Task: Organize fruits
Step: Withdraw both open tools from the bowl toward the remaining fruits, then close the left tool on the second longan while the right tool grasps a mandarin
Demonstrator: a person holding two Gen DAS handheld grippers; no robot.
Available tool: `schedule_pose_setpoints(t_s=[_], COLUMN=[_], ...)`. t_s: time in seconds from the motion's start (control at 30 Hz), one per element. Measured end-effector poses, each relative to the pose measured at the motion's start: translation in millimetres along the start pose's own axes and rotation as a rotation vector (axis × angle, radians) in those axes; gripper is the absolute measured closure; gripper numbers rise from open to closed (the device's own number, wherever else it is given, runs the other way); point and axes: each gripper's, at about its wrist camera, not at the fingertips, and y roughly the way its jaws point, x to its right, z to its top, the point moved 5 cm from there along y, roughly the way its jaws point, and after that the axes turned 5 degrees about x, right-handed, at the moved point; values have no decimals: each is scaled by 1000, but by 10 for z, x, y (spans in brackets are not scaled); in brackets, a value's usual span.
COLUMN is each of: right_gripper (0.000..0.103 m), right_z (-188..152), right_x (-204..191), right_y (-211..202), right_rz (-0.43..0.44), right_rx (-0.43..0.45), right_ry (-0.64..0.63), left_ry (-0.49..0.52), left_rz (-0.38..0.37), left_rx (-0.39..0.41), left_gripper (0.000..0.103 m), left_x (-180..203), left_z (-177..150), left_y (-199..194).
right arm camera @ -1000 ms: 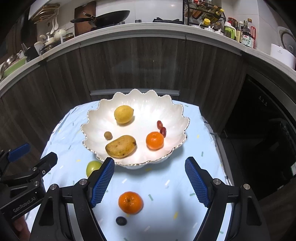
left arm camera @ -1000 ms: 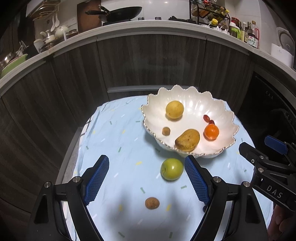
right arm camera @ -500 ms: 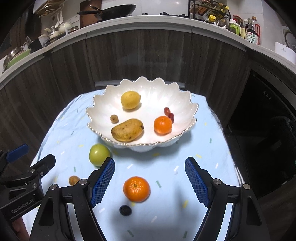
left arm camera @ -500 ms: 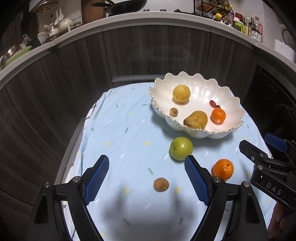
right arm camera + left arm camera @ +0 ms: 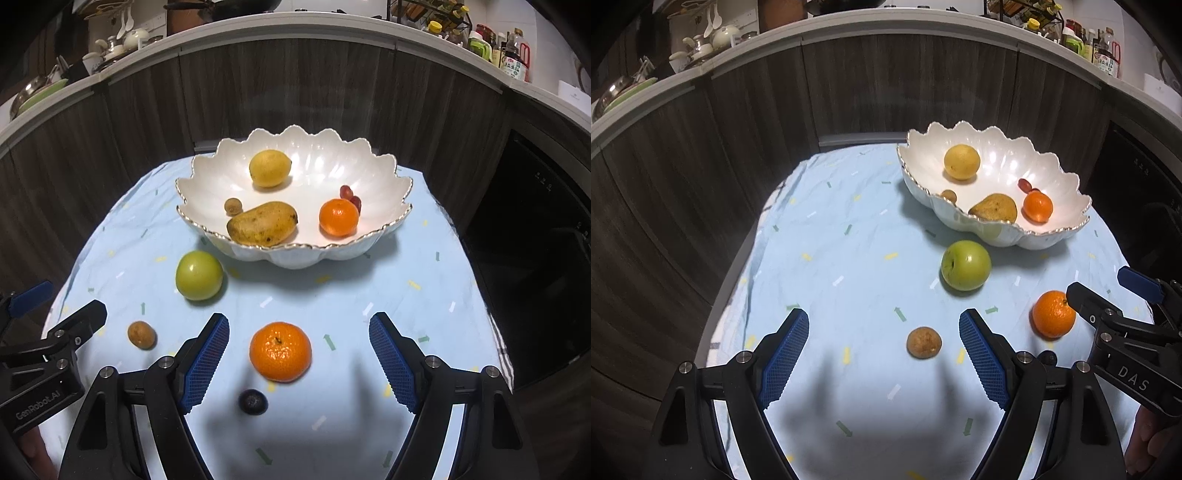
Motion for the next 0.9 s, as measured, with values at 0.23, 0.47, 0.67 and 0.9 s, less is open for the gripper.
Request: schedule_pose_setpoints(t_s=[0.23,0.47,0.67,0.9], right_gripper=[24,24,24,27], right_z=[-76,-159,-216,-265], right_x=[-11,-6,-13,-60], right_y=[93,224,362,444], right_rz=[11,18,25,38], right_rx=[-5,-26,-55,-73], right_ry=[-10,-20,-23,-24], left_ry=[12,30,44,47], left_rz=[-30,-39,-42,-50], left_rx=[-8,-36,-64,-95], left_gripper=[20,23,32,48], left_x=[59,116,156,183], left_z=[-115,-211,-299,-372], left_y=[106,247,388,508])
